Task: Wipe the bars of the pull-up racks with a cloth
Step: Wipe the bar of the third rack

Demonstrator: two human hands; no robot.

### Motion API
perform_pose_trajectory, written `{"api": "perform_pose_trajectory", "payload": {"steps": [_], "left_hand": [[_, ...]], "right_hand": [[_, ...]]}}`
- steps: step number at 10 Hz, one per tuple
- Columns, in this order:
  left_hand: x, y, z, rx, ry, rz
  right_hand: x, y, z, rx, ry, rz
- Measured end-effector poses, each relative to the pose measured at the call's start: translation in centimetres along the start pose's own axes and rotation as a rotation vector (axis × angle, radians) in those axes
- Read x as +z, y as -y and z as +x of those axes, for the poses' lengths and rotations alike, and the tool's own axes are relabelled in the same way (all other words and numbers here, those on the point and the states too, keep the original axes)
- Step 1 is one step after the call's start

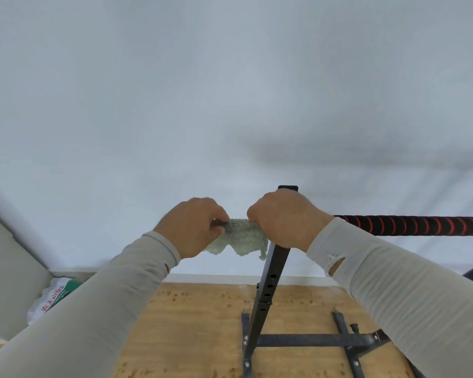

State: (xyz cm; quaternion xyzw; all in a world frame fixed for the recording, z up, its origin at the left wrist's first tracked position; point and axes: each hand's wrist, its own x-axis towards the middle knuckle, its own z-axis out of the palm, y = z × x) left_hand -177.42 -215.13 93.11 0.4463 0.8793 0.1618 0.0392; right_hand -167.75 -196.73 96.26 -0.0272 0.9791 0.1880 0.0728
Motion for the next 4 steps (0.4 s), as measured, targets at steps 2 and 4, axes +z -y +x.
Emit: {"api": "perform_pose_trajectory", "payload": {"steps": [2,4], "left_hand": [[0.6,-0.2,0.3,0.025,0.005,-0.010],[-0.6,1.3,-1.0,-0.087,-0.147,-0.064]], "right_hand": [[-0.4,0.3,-0.9,0.019,-0.053,-0.066],[-0.2,-0.9,-3.4,0.078,-0.162,0.159]]}}
